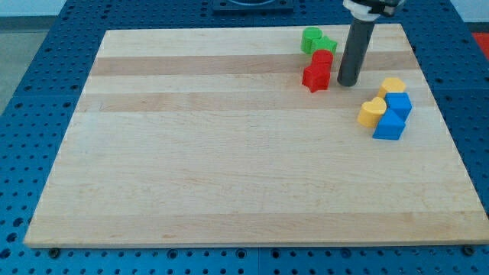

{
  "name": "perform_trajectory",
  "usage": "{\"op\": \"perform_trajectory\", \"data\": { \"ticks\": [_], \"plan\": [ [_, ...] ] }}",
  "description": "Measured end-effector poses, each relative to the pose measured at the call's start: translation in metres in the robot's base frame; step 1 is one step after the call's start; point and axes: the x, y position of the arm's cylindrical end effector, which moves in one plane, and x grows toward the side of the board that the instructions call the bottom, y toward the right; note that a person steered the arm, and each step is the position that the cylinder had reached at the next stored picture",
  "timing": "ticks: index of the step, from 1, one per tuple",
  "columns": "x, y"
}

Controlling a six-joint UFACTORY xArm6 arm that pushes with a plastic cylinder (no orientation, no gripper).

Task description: Move the green star along with red circle to the center

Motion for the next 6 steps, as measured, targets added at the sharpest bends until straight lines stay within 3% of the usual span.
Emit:
{"op": "perform_trajectory", "data": {
  "ticks": [3, 6],
  "plan": [
    [-0.085, 0.011],
    [-0.071, -0.031]
  ]
}}
